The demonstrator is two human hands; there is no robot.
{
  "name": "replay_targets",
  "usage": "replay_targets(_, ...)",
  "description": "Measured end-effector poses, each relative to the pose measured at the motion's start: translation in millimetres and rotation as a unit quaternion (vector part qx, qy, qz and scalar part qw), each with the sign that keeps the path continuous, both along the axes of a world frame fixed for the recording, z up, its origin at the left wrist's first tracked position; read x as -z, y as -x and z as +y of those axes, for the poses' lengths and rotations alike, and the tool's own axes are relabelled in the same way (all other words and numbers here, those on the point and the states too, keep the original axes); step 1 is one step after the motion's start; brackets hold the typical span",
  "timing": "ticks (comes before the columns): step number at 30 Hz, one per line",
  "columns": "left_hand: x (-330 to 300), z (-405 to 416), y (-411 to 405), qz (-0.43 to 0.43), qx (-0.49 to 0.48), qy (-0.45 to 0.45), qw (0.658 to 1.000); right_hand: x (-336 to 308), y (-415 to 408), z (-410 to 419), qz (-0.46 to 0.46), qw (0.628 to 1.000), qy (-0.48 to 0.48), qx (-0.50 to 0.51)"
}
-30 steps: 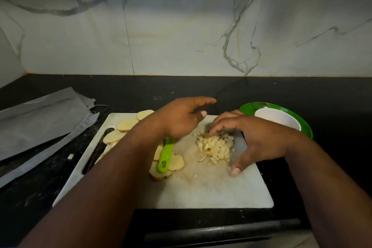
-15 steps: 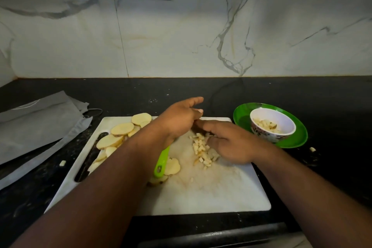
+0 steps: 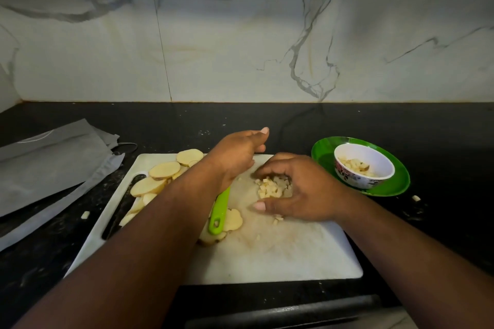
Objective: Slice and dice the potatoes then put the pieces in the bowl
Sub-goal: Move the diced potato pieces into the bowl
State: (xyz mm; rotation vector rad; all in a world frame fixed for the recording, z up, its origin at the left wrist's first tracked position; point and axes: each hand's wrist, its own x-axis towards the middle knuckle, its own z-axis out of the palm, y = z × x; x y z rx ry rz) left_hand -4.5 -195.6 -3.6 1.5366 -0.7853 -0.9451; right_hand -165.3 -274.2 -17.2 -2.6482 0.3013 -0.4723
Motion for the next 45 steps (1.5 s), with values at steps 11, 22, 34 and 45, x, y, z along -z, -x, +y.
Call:
replay_targets(11, 8, -4, -7, -0.028, 0.022, -0.017, 0.999, -1, -9, 14, 0.096, 0.97, 0.22, -0.04)
replay_targets(22, 6, 0, -1, -0.086, 0.025, -0.024, 0.996, -2, -14, 23, 0.069, 0.968, 0.234, -0.051)
replay_targets(34, -9, 9, 33, -0.162, 0.057, 0.143, 0.975, -6, -8, 6, -0.089, 0.994, 0.0, 0.06)
replay_targets(45, -6, 7, 64, -0.174, 0.137, 0.219, 0.95, -38, 30, -41, -0.31, 0.903, -0.111, 0.276)
